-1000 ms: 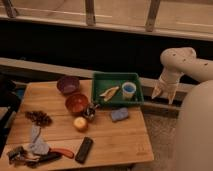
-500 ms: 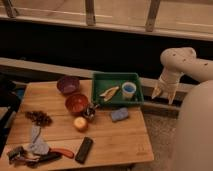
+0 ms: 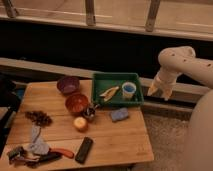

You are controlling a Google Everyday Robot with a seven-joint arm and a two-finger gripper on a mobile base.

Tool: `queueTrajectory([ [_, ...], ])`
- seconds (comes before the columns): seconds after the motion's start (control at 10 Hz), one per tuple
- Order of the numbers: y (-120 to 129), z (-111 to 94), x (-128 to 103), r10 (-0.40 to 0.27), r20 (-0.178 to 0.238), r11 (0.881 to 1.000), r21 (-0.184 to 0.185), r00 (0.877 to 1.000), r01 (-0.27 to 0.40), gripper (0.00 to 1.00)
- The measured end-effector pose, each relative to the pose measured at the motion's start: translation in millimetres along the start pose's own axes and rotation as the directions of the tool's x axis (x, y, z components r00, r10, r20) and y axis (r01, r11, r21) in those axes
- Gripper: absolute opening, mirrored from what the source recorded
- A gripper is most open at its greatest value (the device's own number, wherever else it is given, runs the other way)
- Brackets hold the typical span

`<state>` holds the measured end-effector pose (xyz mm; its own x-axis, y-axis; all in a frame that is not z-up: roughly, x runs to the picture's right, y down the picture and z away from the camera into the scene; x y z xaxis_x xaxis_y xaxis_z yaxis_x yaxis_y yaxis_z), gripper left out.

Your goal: Stack bowls into tray

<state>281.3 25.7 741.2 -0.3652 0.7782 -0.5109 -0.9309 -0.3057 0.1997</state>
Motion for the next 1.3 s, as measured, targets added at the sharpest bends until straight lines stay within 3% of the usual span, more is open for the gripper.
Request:
queueTrajectory([
  [0.2, 36.3, -17.5, 2.9, -0.083, 0.044, 0.995, -0.054, 0.996, 0.085, 0.61],
  [0.4, 83.6, -31.8, 10.6, -0.188, 0.078, 0.976, -0.096, 0.979, 0.195, 0.61],
  [0.6, 132.3, -40.7, 20.8, -0.296, 0.1, 0.944, -0.119, 0.95, 0.307, 0.61],
  [0.8, 184.4, -42.5, 31.4, -0.407, 0.097, 0.897, -0.143, 0.908, 0.417, 0.61],
  [0.9, 220.4, -39.3, 40.3, -0.475, 0.076, 0.86, -0.169, 0.876, 0.481, 0.61],
  [1.0, 238.1, -38.2, 45.1, -0.502, 0.073, 0.842, -0.186, 0.862, 0.506, 0.61],
  [1.3, 233.4, -38.1, 43.8, -0.501, 0.07, 0.844, -0.18, 0.863, 0.505, 0.61],
])
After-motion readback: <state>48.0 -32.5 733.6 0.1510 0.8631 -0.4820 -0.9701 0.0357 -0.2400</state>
